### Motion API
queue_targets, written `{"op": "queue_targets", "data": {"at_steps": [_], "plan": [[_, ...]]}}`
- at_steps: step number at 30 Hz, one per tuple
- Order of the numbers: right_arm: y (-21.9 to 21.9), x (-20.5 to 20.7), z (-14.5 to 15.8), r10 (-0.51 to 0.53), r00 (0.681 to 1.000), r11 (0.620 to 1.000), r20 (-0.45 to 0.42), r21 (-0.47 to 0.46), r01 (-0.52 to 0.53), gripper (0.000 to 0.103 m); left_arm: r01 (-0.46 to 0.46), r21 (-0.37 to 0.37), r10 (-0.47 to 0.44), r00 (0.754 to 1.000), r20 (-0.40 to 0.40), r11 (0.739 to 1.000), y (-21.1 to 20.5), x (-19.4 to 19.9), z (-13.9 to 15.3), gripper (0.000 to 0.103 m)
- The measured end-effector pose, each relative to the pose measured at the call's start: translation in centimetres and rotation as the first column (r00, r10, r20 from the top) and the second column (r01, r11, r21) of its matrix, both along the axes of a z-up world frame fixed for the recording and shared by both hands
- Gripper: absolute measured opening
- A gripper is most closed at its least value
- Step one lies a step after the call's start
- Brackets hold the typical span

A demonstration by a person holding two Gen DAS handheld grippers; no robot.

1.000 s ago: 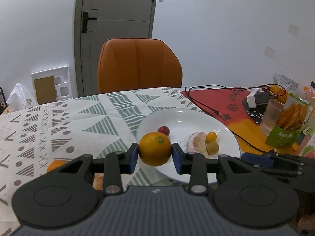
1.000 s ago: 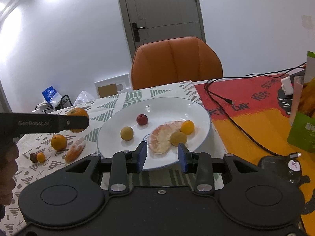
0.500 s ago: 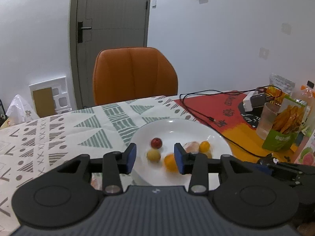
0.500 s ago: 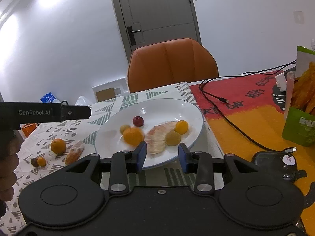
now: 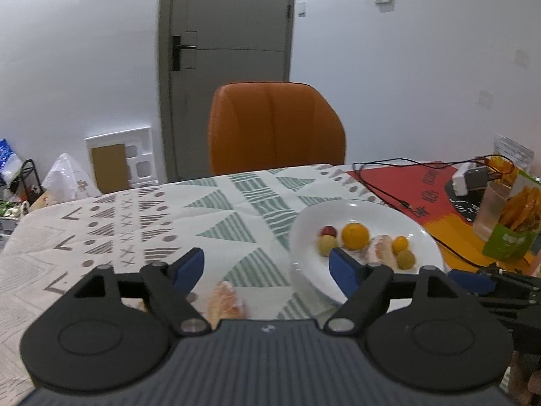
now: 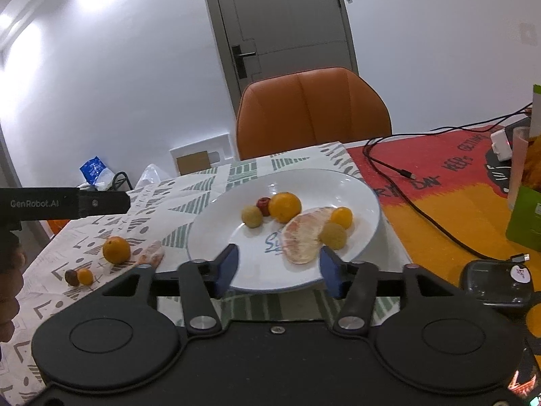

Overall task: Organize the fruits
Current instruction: 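Withdraw both open tools from the plate toward the remaining fruits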

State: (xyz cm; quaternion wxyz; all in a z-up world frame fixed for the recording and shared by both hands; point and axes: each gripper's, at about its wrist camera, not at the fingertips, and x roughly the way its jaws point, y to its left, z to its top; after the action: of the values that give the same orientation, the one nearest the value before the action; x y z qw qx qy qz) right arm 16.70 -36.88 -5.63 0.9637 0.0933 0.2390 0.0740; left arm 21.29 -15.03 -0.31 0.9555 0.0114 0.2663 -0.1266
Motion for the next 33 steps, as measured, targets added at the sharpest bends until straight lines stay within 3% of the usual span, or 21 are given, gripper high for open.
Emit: {"op": "queue_targets", "data": {"at_steps": [5, 7, 14, 24, 33], "plan": [[0.7, -0.1, 0.4, 0.026, 0.999, 0.999, 0.024, 0.027, -0.027, 0.096, -0.053, -0.033, 0.054, 0.998, 0.011, 0.998, 2.0, -0.4, 0.1, 0.09], [0.8, -0.1, 0.6, 0.038, 0.999, 0.998, 0.038, 0.047, -0.04, 0.1, -0.07, -0.047, 0.072, 0.997, 0.026, 0.996, 2.6, -0.7, 0.1, 0.092], [2.0, 0.4, 0.7, 0.063, 0.997, 0.996, 0.035, 0.063, -0.065, 0.101, -0.108, -0.065, 0.112, 0.992, 0.055, 0.992, 4.4, -1.6, 0.6, 0.096], [4.3, 0.8, 0.6, 0.112, 0.993, 0.992, 0.027, 0.046, -0.113, 0.102, -0.177, -0.069, 0.179, 0.983, 0.026, 0.982, 7.4, -2.0, 0.2, 0.096], [6.3, 1.2, 0.7, 0.152, 0.988, 0.987, 0.019, 0.045, -0.153, 0.103, -0.259, -0.083, 0.263, 0.964, 0.04, 0.962, 10.8, -2.5, 0.7, 0.096]]}}
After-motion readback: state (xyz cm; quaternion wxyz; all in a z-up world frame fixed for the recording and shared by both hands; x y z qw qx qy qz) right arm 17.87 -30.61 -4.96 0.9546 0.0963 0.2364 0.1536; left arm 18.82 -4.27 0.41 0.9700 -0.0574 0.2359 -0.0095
